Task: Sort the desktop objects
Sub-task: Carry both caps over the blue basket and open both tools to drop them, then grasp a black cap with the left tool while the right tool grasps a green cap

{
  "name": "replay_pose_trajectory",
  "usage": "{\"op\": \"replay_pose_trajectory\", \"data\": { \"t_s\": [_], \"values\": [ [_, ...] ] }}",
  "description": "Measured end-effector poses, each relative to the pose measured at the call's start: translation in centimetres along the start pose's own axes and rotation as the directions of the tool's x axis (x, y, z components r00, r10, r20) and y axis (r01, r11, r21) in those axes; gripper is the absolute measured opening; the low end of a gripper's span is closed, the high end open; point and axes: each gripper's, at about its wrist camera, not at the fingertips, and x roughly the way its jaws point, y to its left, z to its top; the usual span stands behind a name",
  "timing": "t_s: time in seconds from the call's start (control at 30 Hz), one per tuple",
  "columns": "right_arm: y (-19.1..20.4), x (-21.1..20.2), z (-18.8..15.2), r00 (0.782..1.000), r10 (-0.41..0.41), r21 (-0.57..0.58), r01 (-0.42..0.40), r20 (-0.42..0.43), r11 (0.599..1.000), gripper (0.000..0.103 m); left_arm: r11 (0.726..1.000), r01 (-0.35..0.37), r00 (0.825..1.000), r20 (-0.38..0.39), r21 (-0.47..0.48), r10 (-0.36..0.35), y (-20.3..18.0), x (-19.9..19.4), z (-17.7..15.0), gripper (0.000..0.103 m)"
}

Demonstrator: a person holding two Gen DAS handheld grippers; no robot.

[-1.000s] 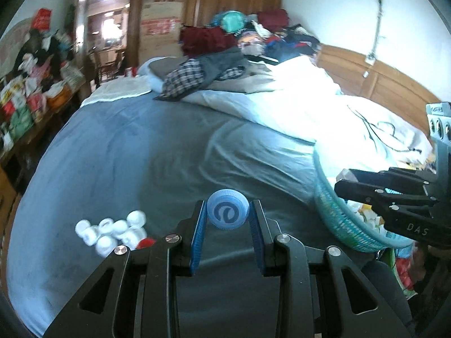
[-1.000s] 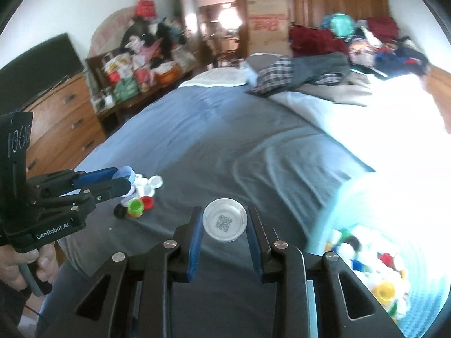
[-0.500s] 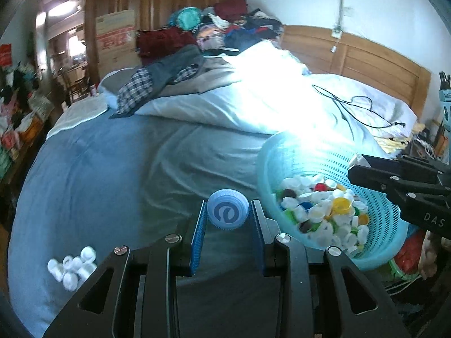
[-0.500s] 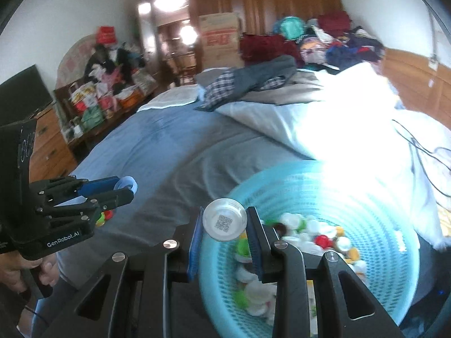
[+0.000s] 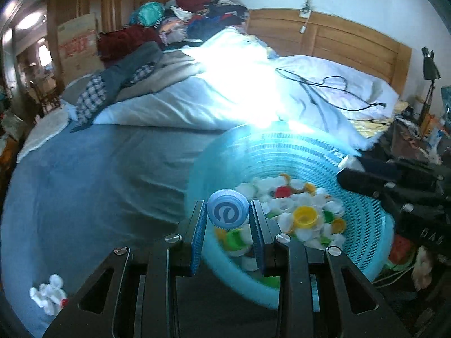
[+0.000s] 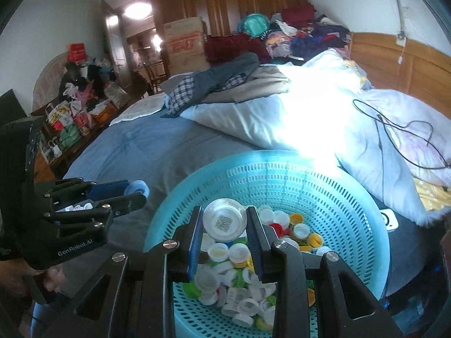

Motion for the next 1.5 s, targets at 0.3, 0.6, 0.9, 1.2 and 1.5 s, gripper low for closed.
{"op": "replay_pose_trajectory", "data": {
  "t_s": [0.3, 0.6, 0.9, 1.2, 1.5],
  "values": [
    [-1.1, 0.0, -0.8, 1.000, -0.014, 0.025, 0.014, -0.013, 1.000, 0.032, 0.998, 0.062, 0.998, 0.001, 0.008, -0.062, -1.7, 0.3, 0.9, 0.026],
    [-1.2, 0.1, -1.2, 1.000, -0.018, 0.030, 0.019, -0.019, 0.999, 0.033, 0.996, 0.088, 0.996, 0.001, 0.018, -0.088, -2.7, 0.8, 1.3, 0.026],
    [-0.5, -0.2, -1.2, 1.000, -0.016, 0.025, 0.017, -0.007, 1.000, 0.049, 0.999, 0.004, 0.998, 0.060, -0.051, -0.001, 1.8, -1.3, -2.1, 0.069],
    [5.1, 3.0, -2.8, 0.993, 0.085, -0.066, -0.091, -0.087, 0.994, 0.054, 0.870, -0.256, 0.965, -0.059, -0.422, 0.255, 20.2, -6.6, -17.4, 0.069],
    [10.9, 5.6, -4.4, 0.975, 0.136, -0.151, -0.163, -0.176, 0.975, 0.056, 0.801, -0.290, 0.956, -0.120, -0.524, 0.268, 26.6, -6.4, -24.6, 0.069]
  ]
}}
